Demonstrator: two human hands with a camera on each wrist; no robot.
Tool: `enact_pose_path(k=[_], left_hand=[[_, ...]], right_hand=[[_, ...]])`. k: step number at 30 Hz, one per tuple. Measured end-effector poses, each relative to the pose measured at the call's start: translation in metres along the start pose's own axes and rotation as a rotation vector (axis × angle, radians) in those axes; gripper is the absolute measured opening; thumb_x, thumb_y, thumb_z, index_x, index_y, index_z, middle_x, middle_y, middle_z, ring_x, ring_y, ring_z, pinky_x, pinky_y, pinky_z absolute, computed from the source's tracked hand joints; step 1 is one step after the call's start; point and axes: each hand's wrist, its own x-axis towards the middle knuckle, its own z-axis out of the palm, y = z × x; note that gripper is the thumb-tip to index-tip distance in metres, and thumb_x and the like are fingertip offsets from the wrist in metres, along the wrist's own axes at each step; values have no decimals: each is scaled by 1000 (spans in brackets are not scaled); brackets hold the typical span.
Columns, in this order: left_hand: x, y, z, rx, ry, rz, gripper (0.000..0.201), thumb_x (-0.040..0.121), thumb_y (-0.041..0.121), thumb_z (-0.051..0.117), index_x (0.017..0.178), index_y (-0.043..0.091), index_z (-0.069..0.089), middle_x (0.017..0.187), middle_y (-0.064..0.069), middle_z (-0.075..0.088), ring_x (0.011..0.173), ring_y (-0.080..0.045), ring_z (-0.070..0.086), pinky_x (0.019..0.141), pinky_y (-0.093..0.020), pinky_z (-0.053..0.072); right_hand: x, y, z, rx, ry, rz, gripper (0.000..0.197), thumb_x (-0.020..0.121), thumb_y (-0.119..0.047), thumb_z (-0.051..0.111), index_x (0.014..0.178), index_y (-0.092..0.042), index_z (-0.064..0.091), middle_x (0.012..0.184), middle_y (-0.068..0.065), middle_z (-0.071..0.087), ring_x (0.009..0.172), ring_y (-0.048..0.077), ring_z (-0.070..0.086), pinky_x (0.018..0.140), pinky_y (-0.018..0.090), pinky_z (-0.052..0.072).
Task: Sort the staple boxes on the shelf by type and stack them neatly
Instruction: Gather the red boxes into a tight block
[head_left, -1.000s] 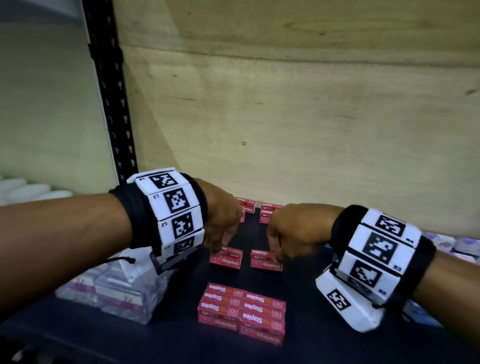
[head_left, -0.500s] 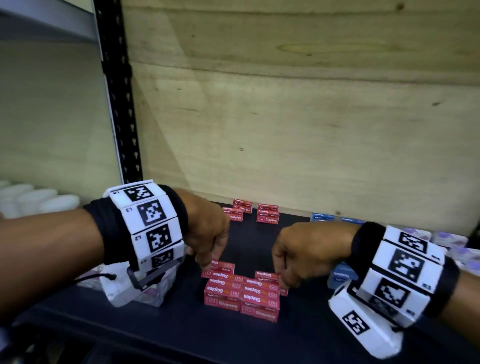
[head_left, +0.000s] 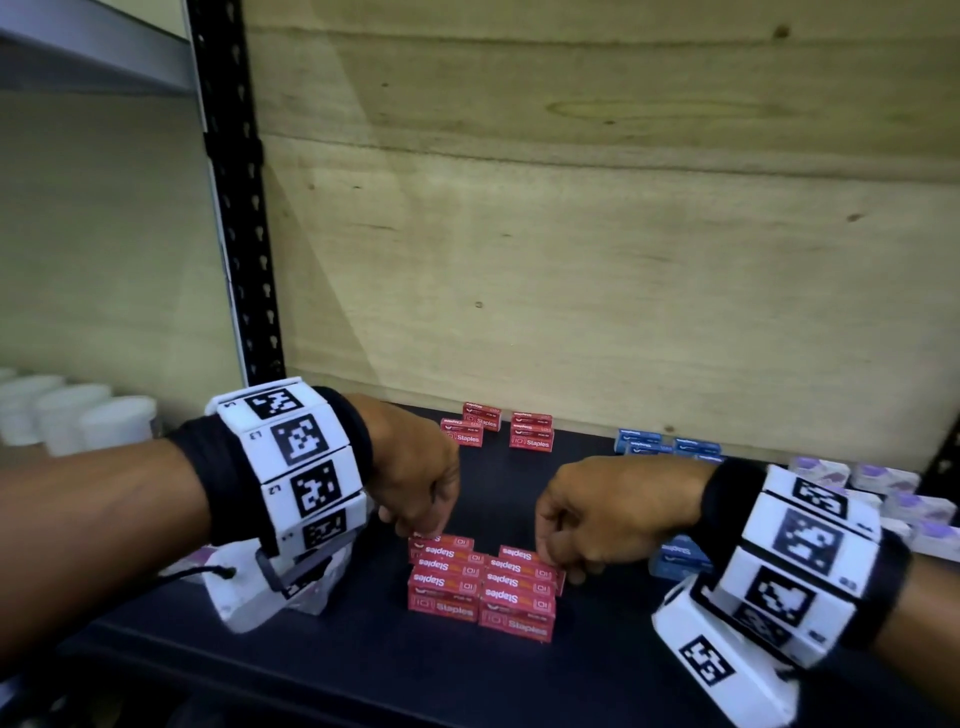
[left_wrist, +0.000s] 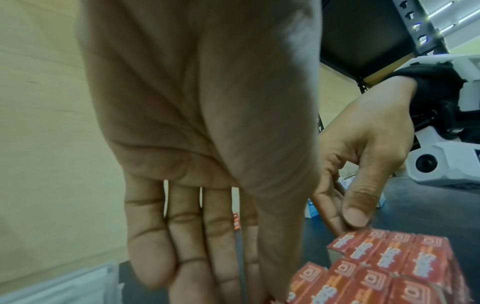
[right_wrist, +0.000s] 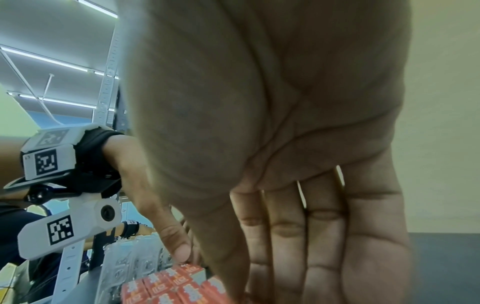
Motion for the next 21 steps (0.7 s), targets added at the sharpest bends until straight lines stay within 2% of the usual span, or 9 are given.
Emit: enact_pose_path(k=[5,8,10,14,17,21], left_hand=[[3,3,1,-7,-10,8,16,93,17,60,95,25,73,82,7,72,67,-5,62,79,-27,56],[5,5,0,-20,-9,16,14,94,19,60,94,26,72,83,8,71,68,-4,61,70,-20,52],[6,8,0,-21,-9,21,13,94,20,61,95,26,72,83,8,71,68,-4,61,68,-18,49],[8,11,0,-22,-20,15,12,93,22,62,97,25,73,83,8,71,68,-4,61,71,-20,50],[9,11,-1,-22,-18,-7,13,93,32,64,96,22,72,86,6,73,73,-7,63,80,-27,55],[16,4,-9,26,98,-52,24,91,43,64,93,21,72,87,5,74,82,-13,69,84,-32,57]], right_hand=[[5,-3,0,-13,-5,-5,15,99,-24,55,94,-27,69,80,-12,72,62,-1,60,71,19,47],[7,-4,0,-19,-6,-11,15,99,-27,55,96,-26,70,81,-11,73,62,0,60,71,20,47],[8,-4,-1,-22,-9,-16,14,99,-28,55,95,-27,69,81,-11,73,62,-1,60,70,19,47],[10,-4,-2,-35,-32,-21,14,99,-30,55,97,-27,69,83,-10,73,64,0,60,71,20,46],[11,-2,-5,-45,-40,-12,19,98,-36,56,101,-24,70,89,-9,75,67,2,61,75,21,50],[17,7,-17,-65,20,21,24,96,-41,59,102,-21,71,90,-6,76,71,8,64,81,27,52]])
